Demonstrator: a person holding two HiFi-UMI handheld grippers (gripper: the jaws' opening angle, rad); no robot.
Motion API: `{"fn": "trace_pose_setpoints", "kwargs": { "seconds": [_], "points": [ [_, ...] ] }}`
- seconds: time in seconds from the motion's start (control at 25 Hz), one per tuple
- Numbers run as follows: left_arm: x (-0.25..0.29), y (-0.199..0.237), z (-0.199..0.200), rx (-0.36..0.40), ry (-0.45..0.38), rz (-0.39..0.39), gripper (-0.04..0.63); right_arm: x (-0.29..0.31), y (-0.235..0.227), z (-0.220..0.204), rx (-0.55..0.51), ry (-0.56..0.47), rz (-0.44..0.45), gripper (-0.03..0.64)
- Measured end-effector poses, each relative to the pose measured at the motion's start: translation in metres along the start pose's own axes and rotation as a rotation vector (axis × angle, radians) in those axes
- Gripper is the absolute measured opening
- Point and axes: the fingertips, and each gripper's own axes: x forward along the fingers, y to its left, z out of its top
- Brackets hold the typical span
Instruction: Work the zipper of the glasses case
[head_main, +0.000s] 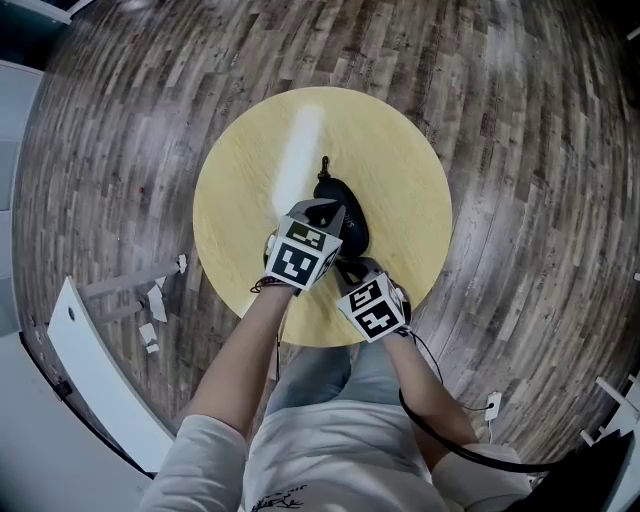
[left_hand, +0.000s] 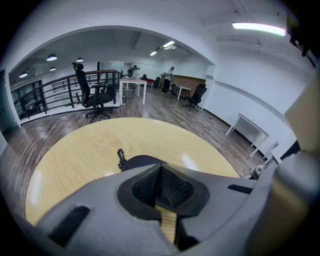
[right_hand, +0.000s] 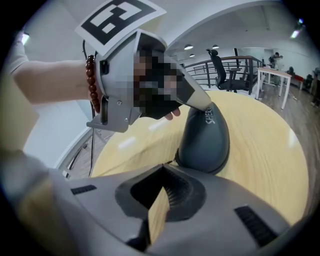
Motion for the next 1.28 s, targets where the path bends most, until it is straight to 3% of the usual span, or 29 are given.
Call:
{"fn": "trace_pose_setpoints", "kwargs": {
  "seconds": [0.12,0.24,0.44,0.6,0.8,1.0,1.16,1.28],
  "points": [
    [0.0,-0.001,0.0,0.009,0.005,-0.004,0.006,0.008,0.017,0.012,-0.048,-0.006,0.013,0.0],
    [0.001,-0.004,-0.001,0.017,0.011,-0.009,0.006,0.003,0.027,0.01,0.009,-0.037,0.034,0.0],
    [0.002,0.004,0.004,0.015,-0.018,-0.02,0.006,-0.027,0.011,-0.001,-0.01,-0.123,-0.031,0.002],
    [-0.044,0.0,0.037,-0.062,-0.217,-0.005,0.006,-0.085,-0.019,0.023,0.042,-0.267,-0.085,0.002],
    [-0.169,-0.046,0.072,-0.08,-0.456,0.015,0.005,-0.175,-0.015,0.096,0.0,-0.401,-0.146,0.002],
    [-0.248,-0.08,0.058,-0.13,-0.541,0.131,0.005,-0.215,0.038,0.15,0.001,-0.507,-0.048,0.001],
    [-0.29,-0.081,0.062,-0.216,-0.632,0.265,0.005,-0.231,0.067,0.181,-0.04,-0.571,-0.039,0.002],
    [-0.311,-0.076,0.065,-0.222,-0.678,0.344,0.005,-0.237,0.085,0.194,-0.027,-0.619,-0.013,0.001]
  ]
}}
